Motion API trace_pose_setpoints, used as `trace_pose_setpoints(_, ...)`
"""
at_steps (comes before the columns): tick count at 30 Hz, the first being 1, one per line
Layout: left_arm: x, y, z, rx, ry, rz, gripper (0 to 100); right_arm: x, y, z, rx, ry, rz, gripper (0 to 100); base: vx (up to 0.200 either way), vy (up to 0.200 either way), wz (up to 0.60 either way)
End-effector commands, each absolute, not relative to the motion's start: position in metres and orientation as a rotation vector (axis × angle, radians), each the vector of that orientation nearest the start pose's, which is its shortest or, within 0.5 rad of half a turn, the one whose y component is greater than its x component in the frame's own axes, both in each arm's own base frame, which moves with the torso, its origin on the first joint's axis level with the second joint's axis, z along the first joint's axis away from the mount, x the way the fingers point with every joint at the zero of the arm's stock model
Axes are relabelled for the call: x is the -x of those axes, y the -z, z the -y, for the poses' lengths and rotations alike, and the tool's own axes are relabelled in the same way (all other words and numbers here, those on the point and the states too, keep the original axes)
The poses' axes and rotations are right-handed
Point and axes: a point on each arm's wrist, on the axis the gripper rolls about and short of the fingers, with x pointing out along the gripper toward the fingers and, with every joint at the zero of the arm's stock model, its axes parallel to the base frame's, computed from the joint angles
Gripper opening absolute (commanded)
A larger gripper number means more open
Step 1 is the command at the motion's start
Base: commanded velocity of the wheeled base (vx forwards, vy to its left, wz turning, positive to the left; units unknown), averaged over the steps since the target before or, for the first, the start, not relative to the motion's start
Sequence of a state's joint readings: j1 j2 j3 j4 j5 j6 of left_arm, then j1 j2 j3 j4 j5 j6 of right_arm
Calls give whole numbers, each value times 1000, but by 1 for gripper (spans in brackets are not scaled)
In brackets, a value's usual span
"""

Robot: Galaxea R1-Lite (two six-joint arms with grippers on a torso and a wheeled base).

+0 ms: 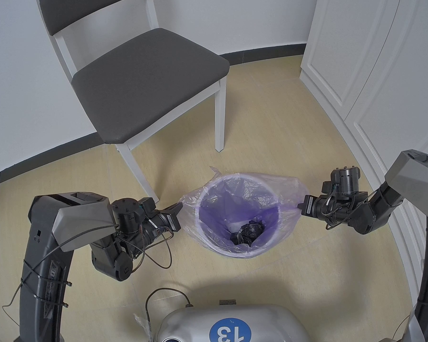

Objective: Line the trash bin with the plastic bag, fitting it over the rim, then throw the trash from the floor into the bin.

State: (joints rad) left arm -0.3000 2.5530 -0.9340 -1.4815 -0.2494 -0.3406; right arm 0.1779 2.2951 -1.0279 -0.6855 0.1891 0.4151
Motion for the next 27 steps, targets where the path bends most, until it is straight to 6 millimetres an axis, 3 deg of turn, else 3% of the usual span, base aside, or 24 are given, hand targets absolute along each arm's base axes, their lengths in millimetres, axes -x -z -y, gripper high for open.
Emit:
trace_pose_setpoints(1, -398, 47, 121, 321, 494, -276, 0, -408, -7, -62, -382, -197, -673, 0, 0, 0, 0)
trace_pose_setpoints(6, -398, 62, 125, 296, 504, -294, 0, -410, 2, -57, -363, -190, -689, 0, 0, 0, 0)
trace_pose_setpoints(11, -399, 70, 141, 283, 542, -300, 0, -412, 14, -78, -297, -248, -714, 0, 0, 0, 0)
trace_pose_setpoints(20, -402, 67, 140, 256, 555, -294, 0, -428, 32, -105, -244, -303, -741, 0, 0, 0, 0)
trace_pose_setpoints(27, -412, 67, 140, 219, 553, -297, 0, -443, 40, -114, -233, -316, -742, 0, 0, 0, 0)
